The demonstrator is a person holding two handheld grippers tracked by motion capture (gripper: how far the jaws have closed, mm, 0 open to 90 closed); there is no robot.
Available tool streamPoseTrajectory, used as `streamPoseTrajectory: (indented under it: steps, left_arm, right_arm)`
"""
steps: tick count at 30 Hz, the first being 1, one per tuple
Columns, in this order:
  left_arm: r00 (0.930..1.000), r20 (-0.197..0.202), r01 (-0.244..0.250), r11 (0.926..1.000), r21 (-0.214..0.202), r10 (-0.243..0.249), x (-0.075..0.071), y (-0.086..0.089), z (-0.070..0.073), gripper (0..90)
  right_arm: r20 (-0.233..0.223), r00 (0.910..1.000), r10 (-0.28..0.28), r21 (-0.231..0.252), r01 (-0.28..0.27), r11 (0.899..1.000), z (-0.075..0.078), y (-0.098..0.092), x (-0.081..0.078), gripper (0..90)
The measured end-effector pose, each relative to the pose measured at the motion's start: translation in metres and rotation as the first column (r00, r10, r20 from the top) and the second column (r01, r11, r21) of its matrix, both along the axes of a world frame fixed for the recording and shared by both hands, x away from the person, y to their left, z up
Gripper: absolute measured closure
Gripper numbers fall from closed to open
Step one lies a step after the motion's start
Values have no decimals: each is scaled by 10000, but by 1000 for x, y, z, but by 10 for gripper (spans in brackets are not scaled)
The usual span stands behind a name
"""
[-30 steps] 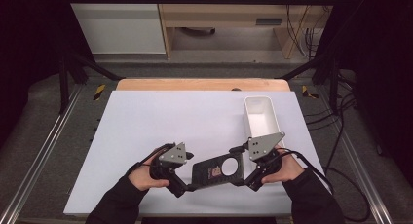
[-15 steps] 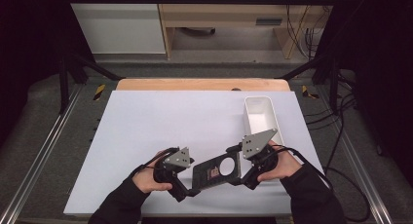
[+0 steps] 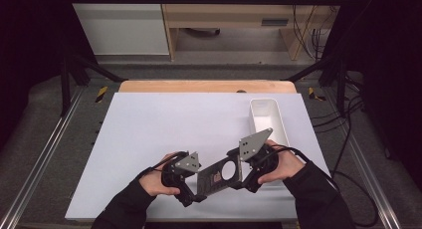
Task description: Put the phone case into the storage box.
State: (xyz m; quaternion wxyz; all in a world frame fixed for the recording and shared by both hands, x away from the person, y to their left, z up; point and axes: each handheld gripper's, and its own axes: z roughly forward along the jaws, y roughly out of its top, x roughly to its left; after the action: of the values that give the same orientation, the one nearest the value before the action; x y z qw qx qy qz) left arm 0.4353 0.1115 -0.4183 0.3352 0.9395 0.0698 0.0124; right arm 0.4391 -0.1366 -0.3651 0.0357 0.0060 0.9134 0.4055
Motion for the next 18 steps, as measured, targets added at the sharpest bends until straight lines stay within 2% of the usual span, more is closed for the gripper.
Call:
streamPoseTrajectory:
  steps: [5, 11, 18]
  left_arm:
    - [9997, 52, 222, 9988, 439, -224, 0, -5, 0, 1]
    - [9989, 223, 385, 9966, 731, -402, 1, -10, -1, 2]
    - [9982, 218, 532, 9927, 1085, -559, 3, -16, -1, 4]
  right_arm:
    - [61, 10000, 73, -321, -71, 9995, 6, 6, 0, 121]
    - [86, 9998, 162, -585, -157, 9982, 10, 11, 0, 121]
    - [199, 9993, 308, -896, -289, 9956, 11, 18, 0, 121]
